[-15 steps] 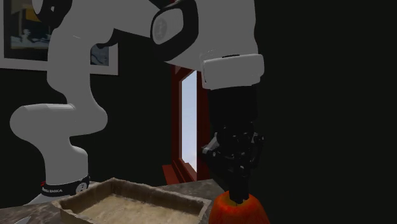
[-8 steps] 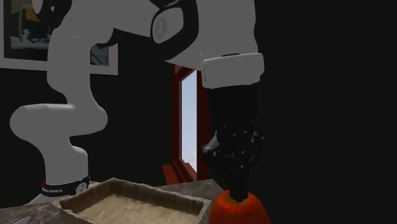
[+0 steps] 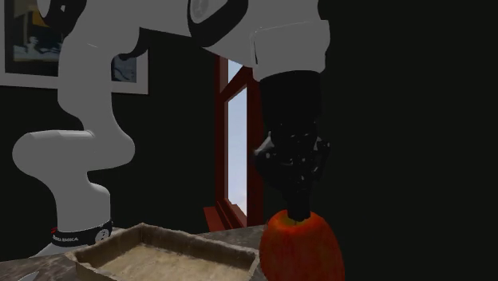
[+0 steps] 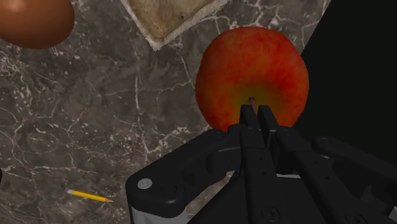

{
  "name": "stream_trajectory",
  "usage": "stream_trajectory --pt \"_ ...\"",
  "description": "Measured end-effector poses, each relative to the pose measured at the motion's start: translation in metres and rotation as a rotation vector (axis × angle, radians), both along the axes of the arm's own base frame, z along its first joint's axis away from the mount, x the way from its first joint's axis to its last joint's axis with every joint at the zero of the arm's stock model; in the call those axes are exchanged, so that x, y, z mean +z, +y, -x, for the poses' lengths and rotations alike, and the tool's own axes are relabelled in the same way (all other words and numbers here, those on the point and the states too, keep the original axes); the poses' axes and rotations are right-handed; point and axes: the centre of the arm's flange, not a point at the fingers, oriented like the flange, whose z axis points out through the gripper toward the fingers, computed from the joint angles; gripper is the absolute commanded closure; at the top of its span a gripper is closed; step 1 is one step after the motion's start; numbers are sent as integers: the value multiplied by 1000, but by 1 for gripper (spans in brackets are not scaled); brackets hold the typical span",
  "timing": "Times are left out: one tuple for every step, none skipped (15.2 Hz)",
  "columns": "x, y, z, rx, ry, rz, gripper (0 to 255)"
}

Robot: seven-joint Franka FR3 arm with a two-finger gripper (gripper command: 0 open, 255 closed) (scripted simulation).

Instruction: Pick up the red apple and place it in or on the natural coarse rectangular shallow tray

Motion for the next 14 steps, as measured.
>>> stream_trajectory --pt "5 -1 -1 0 0 0 255" --pt "10 -1 -2 0 0 0 255" --pt "15 0 -1 0 0 0 255" --pt "21 -1 -1 0 0 0 255" --pt "27 0 -2 0 0 0 255" --pt "31 0 -2 0 0 0 255" --pt "36 0 -2 0 0 0 255" --pt "42 0 -1 0 0 0 255" --pt "47 0 -2 0 0 0 255" --pt "53 1 -2 0 0 0 255" --pt "58 1 -1 0 0 0 255" --pt "64 0 -1 0 0 0 255" --pt "70 0 -1 0 0 0 255" --pt "75 0 -2 0 0 0 255"
